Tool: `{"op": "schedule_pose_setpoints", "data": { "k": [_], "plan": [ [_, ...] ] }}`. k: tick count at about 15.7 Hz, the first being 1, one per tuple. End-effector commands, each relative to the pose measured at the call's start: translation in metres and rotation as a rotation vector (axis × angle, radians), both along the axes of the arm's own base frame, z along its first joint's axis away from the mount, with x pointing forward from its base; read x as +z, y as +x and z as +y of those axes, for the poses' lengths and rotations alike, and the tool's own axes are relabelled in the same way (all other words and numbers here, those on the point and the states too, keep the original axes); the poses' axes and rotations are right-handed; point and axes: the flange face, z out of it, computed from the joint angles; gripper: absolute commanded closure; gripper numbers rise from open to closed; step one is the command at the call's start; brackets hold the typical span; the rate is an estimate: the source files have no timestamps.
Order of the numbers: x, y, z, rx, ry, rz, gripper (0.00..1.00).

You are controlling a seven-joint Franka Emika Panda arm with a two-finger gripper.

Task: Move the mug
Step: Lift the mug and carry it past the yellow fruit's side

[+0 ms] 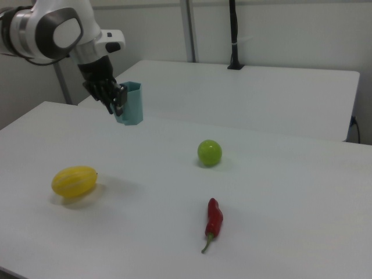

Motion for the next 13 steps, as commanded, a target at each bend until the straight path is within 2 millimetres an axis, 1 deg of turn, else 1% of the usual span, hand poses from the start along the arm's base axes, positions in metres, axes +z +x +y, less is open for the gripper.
{"op": "schedule_pose_setpoints", "data": {
  "k": [1,3,6,9,10,11,12,13],
  "plan": [
    [-0.003,-0.064,-0.019,0.121,-0.009,0.02,1.0],
    [-0.011,-0.087,-0.034,0.172,-0.018,0.034,1.0],
    [-0.038,-0.114,-0.051,0.227,-0.017,0.075,1.0],
    [-0.06,-0.124,-0.075,0.226,0.002,0.111,1.0],
    [-0.067,-0.125,-0.076,0.233,0.002,0.12,1.0],
    [-0.079,-0.127,-0.078,0.234,0.002,0.126,1.0],
    [-0.094,-0.13,-0.083,0.224,0.0,0.127,1.0],
    [-0.11,-0.132,-0.082,0.223,-0.004,0.118,1.0]
  ]
}}
